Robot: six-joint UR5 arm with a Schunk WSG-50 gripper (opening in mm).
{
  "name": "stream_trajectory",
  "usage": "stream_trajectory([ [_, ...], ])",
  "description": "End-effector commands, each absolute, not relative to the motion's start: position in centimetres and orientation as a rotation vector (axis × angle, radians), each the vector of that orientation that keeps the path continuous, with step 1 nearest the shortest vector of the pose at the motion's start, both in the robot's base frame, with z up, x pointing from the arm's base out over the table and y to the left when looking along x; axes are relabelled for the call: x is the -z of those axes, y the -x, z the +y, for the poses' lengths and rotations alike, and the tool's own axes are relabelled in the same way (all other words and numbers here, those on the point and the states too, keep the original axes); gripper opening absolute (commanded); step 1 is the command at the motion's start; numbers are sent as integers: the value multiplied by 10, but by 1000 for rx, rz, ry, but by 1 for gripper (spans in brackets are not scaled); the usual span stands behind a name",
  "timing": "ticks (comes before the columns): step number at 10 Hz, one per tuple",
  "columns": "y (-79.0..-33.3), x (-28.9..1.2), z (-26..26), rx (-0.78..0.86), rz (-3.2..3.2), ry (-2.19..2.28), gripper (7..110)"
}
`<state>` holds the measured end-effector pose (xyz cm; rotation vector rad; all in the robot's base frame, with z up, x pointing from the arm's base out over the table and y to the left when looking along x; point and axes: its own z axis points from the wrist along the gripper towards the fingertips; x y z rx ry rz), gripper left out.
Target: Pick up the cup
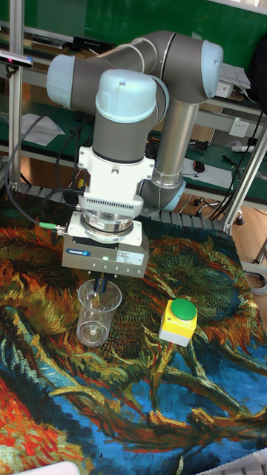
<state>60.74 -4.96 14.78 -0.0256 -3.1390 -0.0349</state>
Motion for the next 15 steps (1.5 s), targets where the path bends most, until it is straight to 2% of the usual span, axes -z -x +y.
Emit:
stream_trajectory([
  [1,-594,-147,-57,27,-3100,20,7],
  [2,-593,-147,-57,23,-3095,1,7],
  [3,-594,-146,-58,21,-3098,-8,22],
  [6,-595,-147,-52,55,-3101,-47,22],
  [7,-595,-147,-50,67,-3099,-59,44],
  [10,-591,-148,-46,90,-3082,-48,44],
  [11,-592,-149,-42,104,-3080,-44,66],
  [14,-589,-149,-47,59,-3065,-42,66],
  [15,-590,-148,-45,62,-3065,-40,88],
])
